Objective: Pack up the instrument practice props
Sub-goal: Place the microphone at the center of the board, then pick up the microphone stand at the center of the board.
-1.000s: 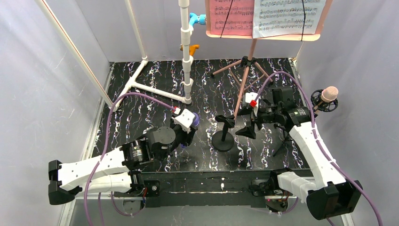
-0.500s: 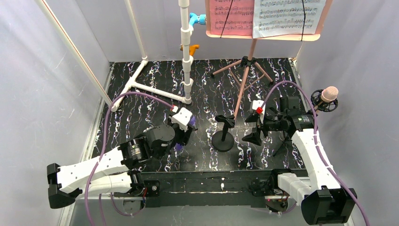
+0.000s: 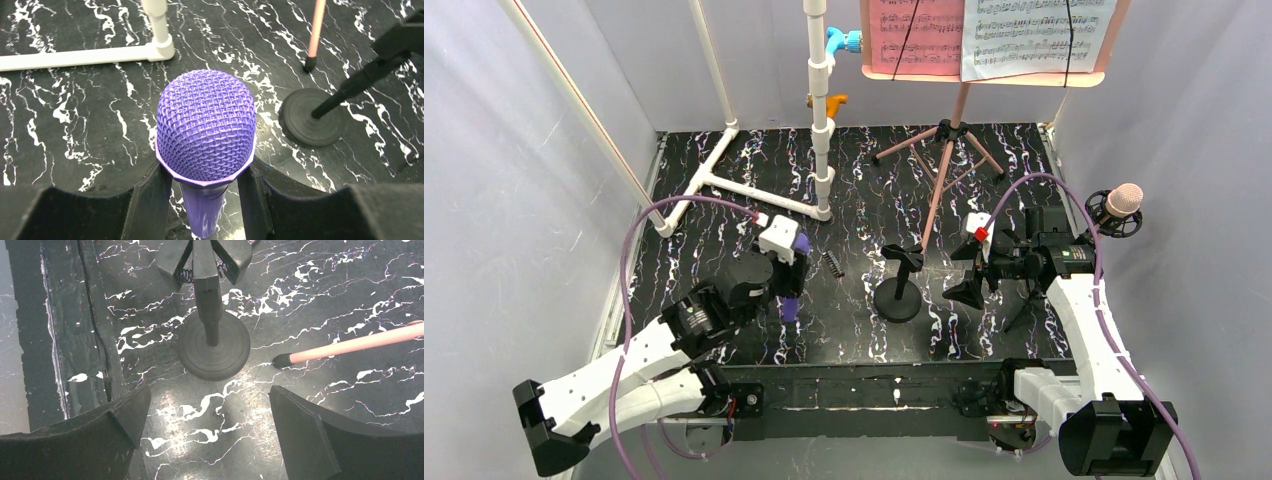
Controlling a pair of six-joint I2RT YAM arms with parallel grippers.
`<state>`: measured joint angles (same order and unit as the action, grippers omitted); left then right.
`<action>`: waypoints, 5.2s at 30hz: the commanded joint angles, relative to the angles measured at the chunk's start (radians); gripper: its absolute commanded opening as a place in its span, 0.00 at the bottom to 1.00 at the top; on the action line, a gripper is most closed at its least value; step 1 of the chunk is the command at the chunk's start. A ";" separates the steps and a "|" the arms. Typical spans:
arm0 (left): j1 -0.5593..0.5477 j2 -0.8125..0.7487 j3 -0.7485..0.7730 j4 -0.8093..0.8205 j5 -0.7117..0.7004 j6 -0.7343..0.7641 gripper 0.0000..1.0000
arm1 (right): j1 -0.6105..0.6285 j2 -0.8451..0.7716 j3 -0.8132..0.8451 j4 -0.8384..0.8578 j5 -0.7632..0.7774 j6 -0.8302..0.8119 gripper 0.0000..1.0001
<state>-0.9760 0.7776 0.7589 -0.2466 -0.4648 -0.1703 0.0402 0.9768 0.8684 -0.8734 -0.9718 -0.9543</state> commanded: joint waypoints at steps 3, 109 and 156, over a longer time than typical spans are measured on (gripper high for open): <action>0.112 -0.067 -0.014 -0.036 0.064 -0.071 0.00 | -0.002 -0.014 -0.014 -0.001 -0.012 -0.015 0.99; 1.064 0.968 0.403 -0.025 0.578 -0.896 0.85 | -0.003 -0.022 -0.032 0.001 0.036 -0.020 0.98; 1.067 0.622 0.263 -0.138 0.859 -0.425 0.98 | -0.003 -0.017 -0.047 0.022 0.051 -0.017 0.98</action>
<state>0.0841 1.5036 1.0660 -0.3756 0.2752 -0.6991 0.0395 0.9619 0.8322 -0.8650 -0.9150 -0.9680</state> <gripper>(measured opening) 0.981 0.983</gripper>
